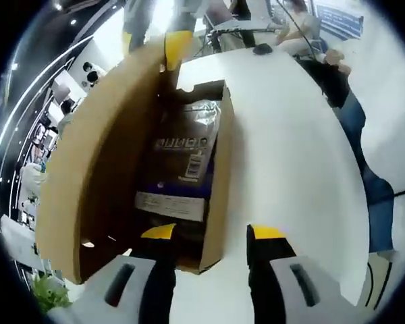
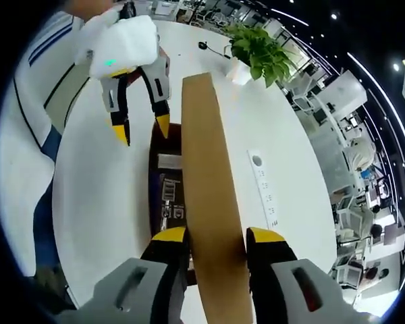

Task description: Operate the shoe box by opening the lid, removing the specified soft item, and placing it in the target area until the item is outside and the box remains undamaged.

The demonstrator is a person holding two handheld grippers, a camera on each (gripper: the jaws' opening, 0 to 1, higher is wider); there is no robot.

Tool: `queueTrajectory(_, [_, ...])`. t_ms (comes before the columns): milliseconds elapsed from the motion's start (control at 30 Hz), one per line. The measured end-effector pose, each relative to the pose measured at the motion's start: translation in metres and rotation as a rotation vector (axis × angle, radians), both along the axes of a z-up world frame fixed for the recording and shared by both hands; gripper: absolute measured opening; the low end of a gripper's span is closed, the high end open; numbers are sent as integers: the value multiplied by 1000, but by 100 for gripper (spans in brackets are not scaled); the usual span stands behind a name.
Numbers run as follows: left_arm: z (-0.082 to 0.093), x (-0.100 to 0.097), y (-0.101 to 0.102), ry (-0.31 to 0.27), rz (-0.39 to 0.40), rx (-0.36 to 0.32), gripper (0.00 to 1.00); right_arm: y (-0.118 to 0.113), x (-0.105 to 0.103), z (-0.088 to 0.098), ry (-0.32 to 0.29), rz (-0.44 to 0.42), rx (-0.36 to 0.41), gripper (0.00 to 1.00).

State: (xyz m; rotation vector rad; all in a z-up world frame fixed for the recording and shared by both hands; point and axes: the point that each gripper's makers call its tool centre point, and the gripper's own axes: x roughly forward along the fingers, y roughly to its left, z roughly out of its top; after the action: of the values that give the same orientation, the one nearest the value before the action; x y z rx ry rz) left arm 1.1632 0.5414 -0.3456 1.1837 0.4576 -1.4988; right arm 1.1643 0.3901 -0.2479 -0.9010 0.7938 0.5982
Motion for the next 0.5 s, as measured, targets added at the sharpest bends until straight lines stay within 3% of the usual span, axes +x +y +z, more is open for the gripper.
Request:
queueTrajectory(333, [-28, -1, 7, 65, 2, 73, 32, 0, 0, -2, 0, -5, 4, 33])
queueTrajectory(400, [-24, -2, 7, 78, 7, 72, 32, 0, 0, -2, 0, -7, 4, 33])
queueTrajectory(500, [-33, 0, 9, 78, 1, 90, 32, 1, -1, -2, 2, -9, 3, 33])
